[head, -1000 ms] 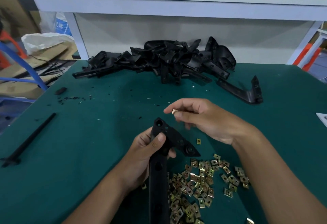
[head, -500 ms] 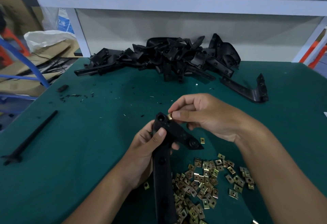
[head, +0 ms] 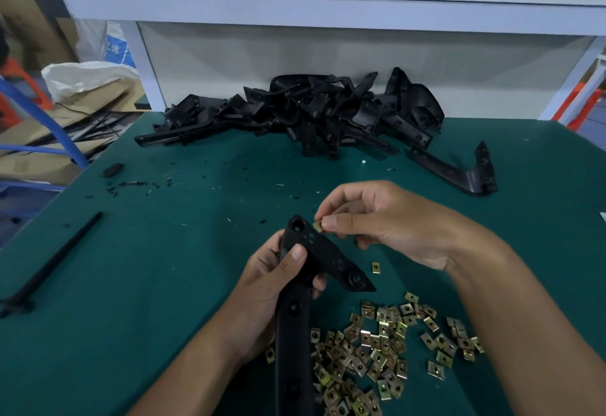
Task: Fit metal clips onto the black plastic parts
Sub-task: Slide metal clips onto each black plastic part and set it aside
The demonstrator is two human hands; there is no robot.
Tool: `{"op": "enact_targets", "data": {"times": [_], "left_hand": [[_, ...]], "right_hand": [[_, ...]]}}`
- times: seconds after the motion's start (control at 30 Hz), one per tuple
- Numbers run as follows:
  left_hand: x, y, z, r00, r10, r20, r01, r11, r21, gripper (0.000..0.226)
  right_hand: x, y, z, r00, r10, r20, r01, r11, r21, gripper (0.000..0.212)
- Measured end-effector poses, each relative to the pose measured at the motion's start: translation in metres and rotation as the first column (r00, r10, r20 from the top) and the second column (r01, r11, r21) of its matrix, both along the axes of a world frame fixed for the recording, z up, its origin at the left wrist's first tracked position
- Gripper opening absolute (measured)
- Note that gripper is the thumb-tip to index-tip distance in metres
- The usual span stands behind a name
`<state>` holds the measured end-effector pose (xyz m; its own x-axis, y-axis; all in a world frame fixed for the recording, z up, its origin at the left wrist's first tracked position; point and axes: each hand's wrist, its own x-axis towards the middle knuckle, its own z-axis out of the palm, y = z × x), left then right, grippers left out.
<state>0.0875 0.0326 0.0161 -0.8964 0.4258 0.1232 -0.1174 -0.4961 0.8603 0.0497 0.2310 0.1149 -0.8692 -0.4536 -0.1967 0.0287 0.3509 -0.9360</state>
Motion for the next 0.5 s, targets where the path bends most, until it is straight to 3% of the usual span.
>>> {"op": "enact_targets", "data": {"times": [0.5], "left_hand": [[-0.0021, -0.0027, -0.0039, 0.999, -0.041, 0.018, 0.041, 0.999, 0.008, 0.034]], "right_hand": [[0.0033, 0.0007, 0.0039, 0.996, 0.018, -0.093, -0.008, 0.994, 0.109, 0.004]]}}
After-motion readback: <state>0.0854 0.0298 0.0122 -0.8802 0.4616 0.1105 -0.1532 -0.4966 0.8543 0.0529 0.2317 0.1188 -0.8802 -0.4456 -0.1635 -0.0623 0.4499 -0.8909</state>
